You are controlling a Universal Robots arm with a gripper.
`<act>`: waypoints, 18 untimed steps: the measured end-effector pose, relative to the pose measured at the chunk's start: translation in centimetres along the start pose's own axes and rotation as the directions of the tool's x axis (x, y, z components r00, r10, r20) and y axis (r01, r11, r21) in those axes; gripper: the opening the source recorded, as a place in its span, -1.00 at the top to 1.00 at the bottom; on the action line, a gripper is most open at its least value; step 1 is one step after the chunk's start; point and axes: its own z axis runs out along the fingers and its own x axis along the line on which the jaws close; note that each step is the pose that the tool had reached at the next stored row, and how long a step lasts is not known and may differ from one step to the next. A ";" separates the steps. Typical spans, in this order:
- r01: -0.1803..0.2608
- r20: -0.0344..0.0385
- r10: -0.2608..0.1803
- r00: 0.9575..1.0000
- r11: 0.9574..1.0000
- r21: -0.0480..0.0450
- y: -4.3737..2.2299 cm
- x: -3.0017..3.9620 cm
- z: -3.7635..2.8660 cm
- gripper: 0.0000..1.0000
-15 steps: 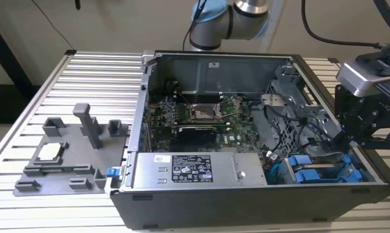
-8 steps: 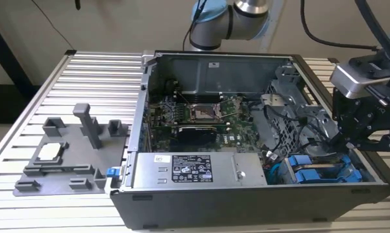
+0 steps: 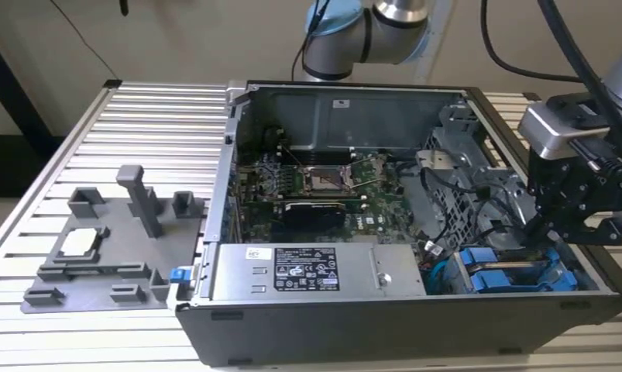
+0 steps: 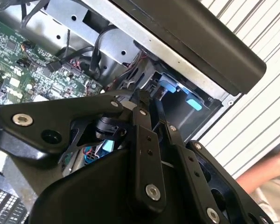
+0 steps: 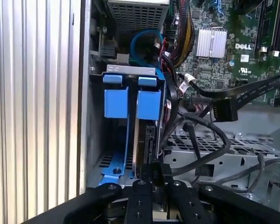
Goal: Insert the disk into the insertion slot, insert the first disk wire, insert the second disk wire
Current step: 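Insert the first disk wire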
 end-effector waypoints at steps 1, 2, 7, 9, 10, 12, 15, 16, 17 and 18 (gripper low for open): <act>-0.003 0.000 0.003 1.000 1.000 0.001 0.01 0.02 0.04 0.62; -0.005 -0.001 0.005 1.000 1.000 0.001 0.01 0.06 0.08 0.62; -0.010 -0.001 0.010 1.000 1.000 0.001 0.04 0.24 0.34 0.62; -0.010 -0.001 0.010 1.000 1.000 0.001 0.05 0.31 0.43 0.62; -0.010 -0.001 0.010 1.000 1.000 0.001 0.06 0.34 0.46 0.62; -0.011 -0.001 0.011 1.000 1.000 0.001 0.06 0.37 0.52 0.62; -0.013 -0.001 0.013 1.000 1.000 0.001 0.07 0.38 0.61 0.62; -0.014 -0.001 0.014 1.000 1.000 0.001 0.07 0.38 0.64 0.62; -0.015 -0.001 0.015 1.000 1.000 0.001 0.07 0.38 0.67 0.62; -0.017 -0.001 0.017 1.000 1.000 0.001 0.07 0.39 0.70 0.62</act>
